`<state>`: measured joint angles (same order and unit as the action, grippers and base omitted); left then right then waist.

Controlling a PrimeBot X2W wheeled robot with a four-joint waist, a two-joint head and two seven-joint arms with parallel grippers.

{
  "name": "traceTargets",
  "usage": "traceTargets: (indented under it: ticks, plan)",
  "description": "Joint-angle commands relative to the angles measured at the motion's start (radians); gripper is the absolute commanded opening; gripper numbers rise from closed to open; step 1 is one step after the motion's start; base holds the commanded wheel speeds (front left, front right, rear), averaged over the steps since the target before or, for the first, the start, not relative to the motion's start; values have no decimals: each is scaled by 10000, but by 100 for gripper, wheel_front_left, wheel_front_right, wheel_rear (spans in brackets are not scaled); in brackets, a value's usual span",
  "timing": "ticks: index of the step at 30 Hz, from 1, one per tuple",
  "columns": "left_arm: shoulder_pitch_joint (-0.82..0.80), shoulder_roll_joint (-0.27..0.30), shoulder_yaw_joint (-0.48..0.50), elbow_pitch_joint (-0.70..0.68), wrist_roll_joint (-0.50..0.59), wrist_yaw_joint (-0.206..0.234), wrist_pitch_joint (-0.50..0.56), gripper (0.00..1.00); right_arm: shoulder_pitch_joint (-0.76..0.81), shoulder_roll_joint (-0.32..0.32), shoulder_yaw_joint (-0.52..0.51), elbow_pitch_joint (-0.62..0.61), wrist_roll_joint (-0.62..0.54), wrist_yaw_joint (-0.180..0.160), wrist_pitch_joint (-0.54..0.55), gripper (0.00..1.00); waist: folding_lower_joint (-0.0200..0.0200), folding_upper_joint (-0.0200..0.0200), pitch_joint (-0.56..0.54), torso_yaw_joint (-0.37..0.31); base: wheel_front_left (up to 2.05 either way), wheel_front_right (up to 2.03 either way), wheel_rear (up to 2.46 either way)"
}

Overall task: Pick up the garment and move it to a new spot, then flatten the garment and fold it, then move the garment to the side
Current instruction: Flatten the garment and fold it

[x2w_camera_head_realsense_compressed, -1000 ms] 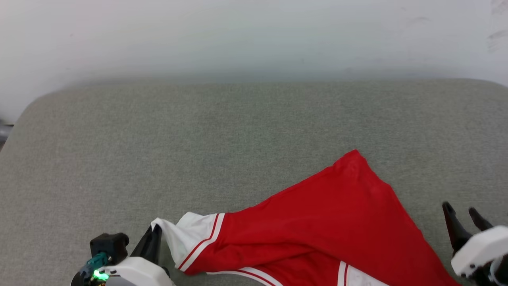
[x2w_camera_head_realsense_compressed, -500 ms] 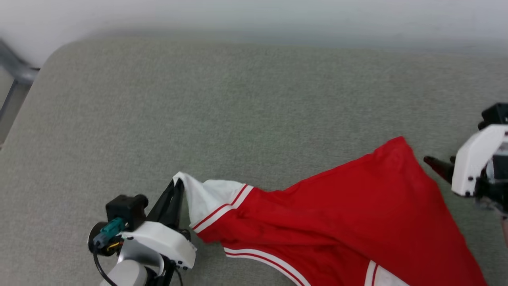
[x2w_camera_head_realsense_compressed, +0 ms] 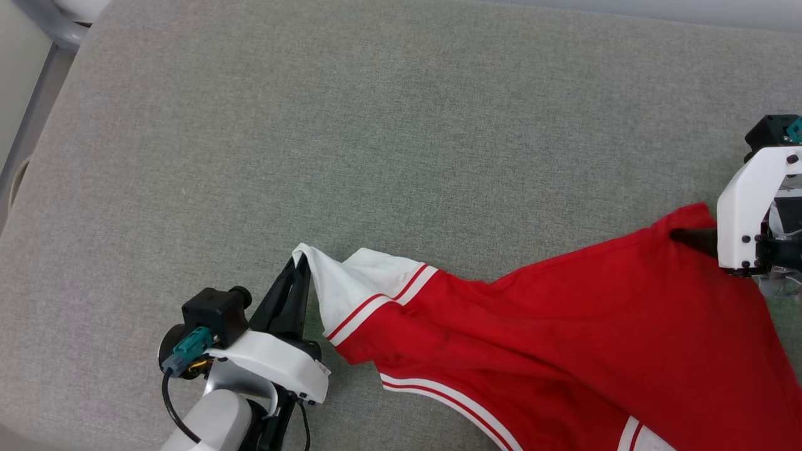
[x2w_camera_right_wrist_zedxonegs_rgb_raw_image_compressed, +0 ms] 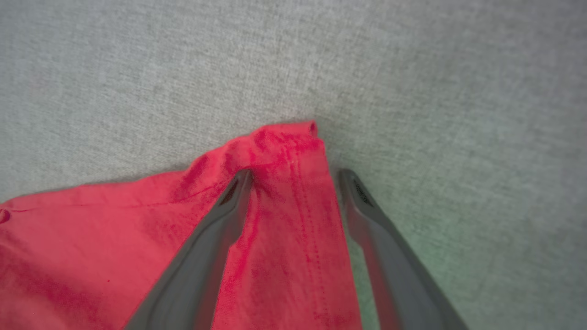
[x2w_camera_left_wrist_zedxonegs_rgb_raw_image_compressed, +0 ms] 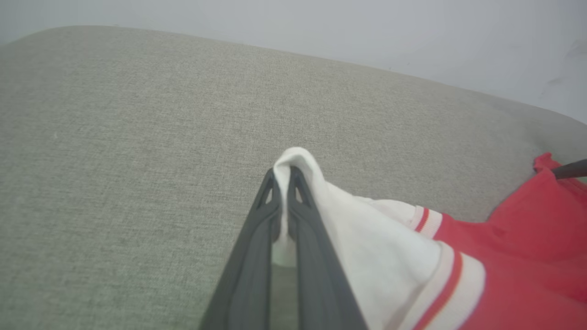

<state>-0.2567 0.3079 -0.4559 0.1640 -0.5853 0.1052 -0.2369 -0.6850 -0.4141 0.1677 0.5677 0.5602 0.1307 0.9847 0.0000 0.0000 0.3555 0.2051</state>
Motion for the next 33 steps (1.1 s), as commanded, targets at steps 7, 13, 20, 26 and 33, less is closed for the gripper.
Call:
traceTargets:
  ticks: [7,13,20,26,33]
  plan:
    - [-178,2,80,295,-40,-133,-135,0,645,233,582,281,479,-2,-79,0,0,0,-161,-10,0,0,0]
    - [-553,288,295,500,-68,-158,-9,0,-56,-111,238,-99,478,-5,-1529,0,0,0,-713,-282,0,0,0]
    - [-2408,893,500,1054,-83,-614,797,0,-1041,144,21,218,-62,-4,-3310,0,0,0,-1174,-1045,0,0,0]
    - [-4742,1064,492,2223,-74,-1103,1716,0,-2379,427,-74,793,-603,-4,-4451,0,0,0,-1133,-1559,0,0,0]
    - [-7885,850,430,4231,134,-1451,2432,0,-4623,711,-349,1616,-1168,-5,-5719,0,0,0,-667,-1920,0,0,0]
